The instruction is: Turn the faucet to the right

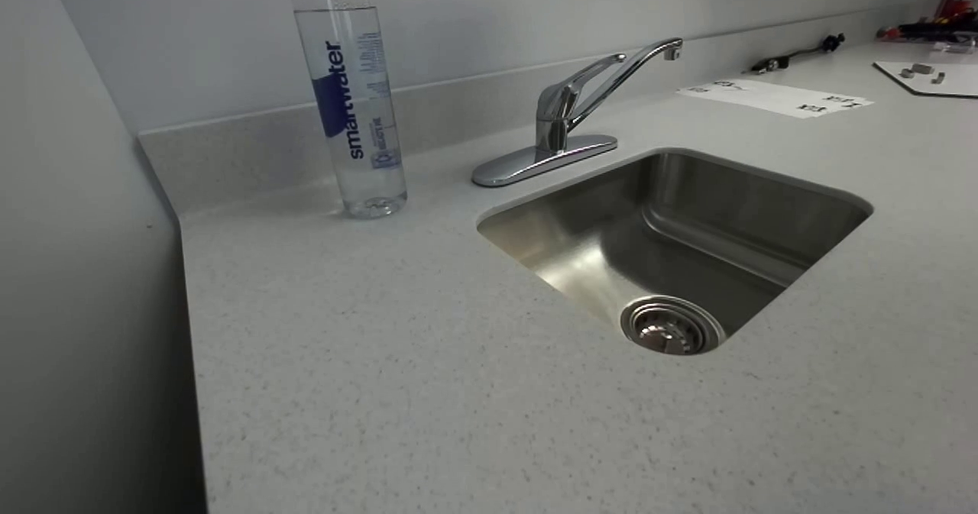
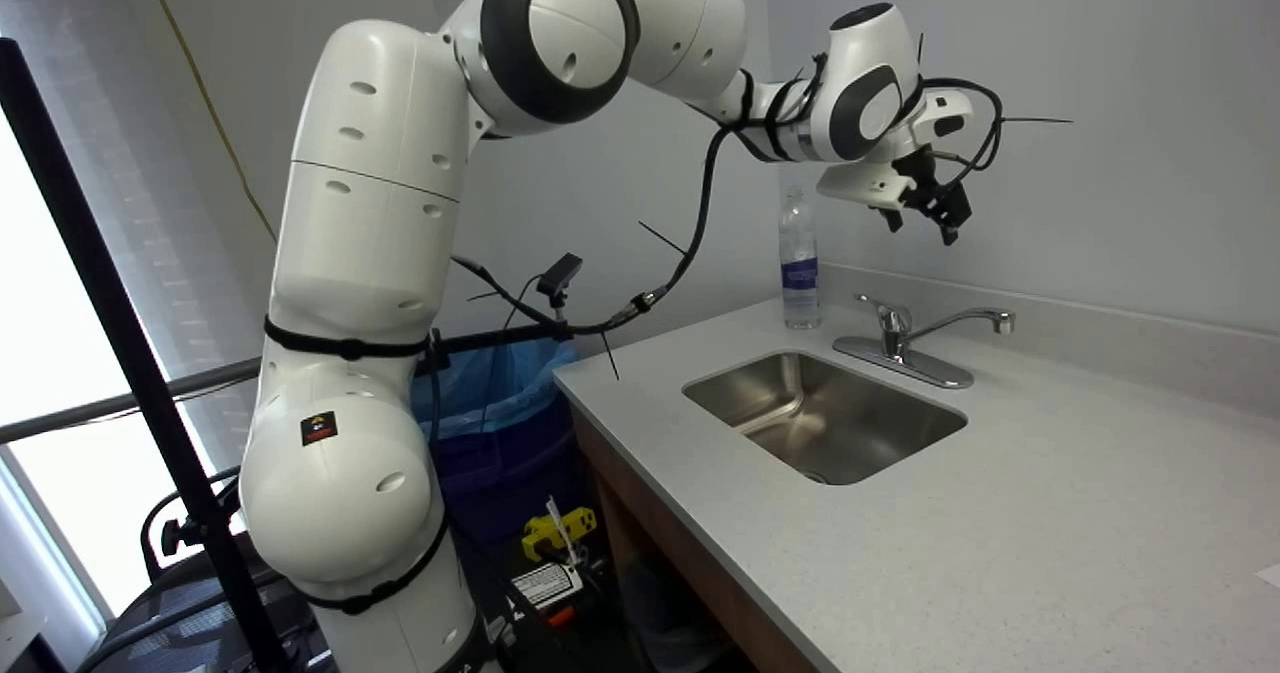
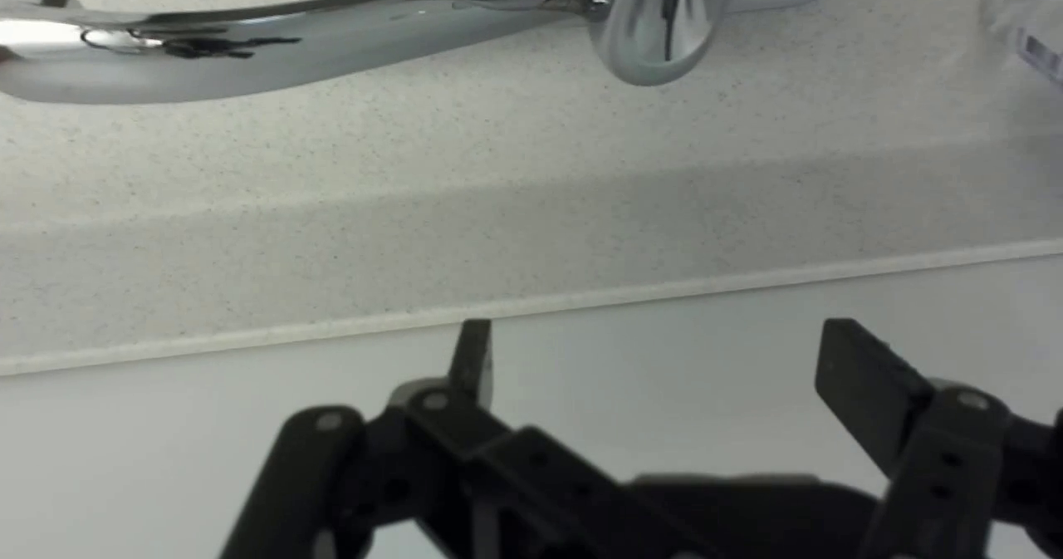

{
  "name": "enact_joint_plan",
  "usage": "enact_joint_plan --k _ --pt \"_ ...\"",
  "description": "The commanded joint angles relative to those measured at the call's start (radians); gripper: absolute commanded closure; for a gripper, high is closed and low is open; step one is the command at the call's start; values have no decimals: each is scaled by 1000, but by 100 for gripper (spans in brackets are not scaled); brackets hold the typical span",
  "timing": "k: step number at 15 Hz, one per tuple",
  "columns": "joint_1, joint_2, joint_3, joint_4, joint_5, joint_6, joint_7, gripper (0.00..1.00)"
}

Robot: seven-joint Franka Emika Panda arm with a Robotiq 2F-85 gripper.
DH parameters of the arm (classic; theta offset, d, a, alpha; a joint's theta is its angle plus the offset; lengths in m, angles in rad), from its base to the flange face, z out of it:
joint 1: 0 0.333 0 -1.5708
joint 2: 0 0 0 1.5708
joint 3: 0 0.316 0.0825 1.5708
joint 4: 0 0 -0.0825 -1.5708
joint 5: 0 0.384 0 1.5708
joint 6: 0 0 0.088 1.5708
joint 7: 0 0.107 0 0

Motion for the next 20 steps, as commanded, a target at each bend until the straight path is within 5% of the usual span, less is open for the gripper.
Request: enact_joint_plan --k 1,12,20 --pt "-15 -129 28 -100 51 -62 -30 0" --pt "-35 -439 5 -419 114 -265 -155 0" --pt "-32 -568 -37 -556 247 -226 -318 0"
